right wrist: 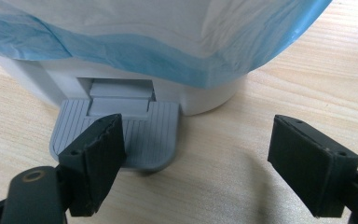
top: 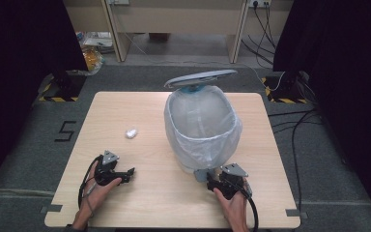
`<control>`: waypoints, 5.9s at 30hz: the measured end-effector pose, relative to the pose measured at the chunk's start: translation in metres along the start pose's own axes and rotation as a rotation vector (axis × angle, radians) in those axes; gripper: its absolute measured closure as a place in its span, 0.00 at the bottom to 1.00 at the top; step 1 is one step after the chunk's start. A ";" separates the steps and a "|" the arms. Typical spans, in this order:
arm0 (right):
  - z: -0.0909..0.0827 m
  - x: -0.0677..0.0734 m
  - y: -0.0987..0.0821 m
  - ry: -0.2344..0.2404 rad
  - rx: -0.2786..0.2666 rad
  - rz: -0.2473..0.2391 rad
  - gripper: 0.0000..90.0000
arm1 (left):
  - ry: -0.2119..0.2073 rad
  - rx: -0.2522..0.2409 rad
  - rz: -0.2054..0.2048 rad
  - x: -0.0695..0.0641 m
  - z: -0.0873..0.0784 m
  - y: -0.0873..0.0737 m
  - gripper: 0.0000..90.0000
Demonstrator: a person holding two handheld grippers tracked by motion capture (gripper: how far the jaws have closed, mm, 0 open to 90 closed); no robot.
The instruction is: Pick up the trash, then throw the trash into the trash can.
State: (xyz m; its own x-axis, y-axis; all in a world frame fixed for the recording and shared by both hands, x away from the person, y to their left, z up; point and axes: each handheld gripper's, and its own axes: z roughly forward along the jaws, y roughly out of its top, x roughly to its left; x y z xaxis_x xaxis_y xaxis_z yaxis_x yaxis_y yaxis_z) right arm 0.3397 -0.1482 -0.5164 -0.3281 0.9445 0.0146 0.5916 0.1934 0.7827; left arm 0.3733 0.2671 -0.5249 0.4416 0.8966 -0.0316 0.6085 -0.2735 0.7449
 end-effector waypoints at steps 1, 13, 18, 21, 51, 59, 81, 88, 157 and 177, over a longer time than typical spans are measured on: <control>0.000 0.000 0.000 0.001 -0.001 -0.001 0.21 | -0.004 -0.003 -0.002 0.000 0.000 0.001 0.14; 0.000 0.001 0.000 -0.003 -0.001 -0.005 0.21 | -0.020 -0.068 0.000 0.015 0.009 0.028 0.30; 0.000 0.000 0.000 -0.002 -0.003 -0.011 0.21 | 0.011 -0.095 -0.008 0.028 0.021 0.042 0.30; 0.000 0.000 0.000 -0.001 -0.001 -0.004 0.21 | 0.017 -0.106 -0.007 0.033 0.027 0.052 0.30; 0.000 0.000 0.000 0.003 -0.002 -0.009 0.21 | 0.046 -0.029 0.024 0.061 0.084 0.085 0.56; 0.000 0.000 0.000 0.003 -0.003 -0.009 0.21 | 0.041 -0.052 0.043 0.052 0.072 0.088 0.61; 0.000 -0.001 0.000 0.003 -0.002 -0.010 0.21 | -0.073 -0.124 0.007 0.025 0.022 0.090 0.61; 0.000 -0.001 0.000 0.005 -0.001 -0.009 0.21 | -0.116 -0.159 -0.003 0.016 -0.001 0.096 0.61; 0.000 -0.001 0.000 0.007 -0.001 -0.009 0.21 | -0.427 -0.384 0.184 -0.062 -0.118 0.209 0.62; 0.000 -0.001 0.000 0.007 -0.001 -0.010 0.21 | -0.479 -0.366 0.192 -0.084 -0.102 0.229 0.62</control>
State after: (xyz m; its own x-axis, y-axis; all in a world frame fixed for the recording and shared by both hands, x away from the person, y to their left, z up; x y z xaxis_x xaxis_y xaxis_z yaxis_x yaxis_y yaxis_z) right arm 0.3405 -0.1492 -0.5163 -0.3389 0.9407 0.0116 0.5875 0.2020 0.7836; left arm 0.4088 0.1648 -0.2836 0.8182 0.5650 -0.1065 0.2617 -0.2010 0.9440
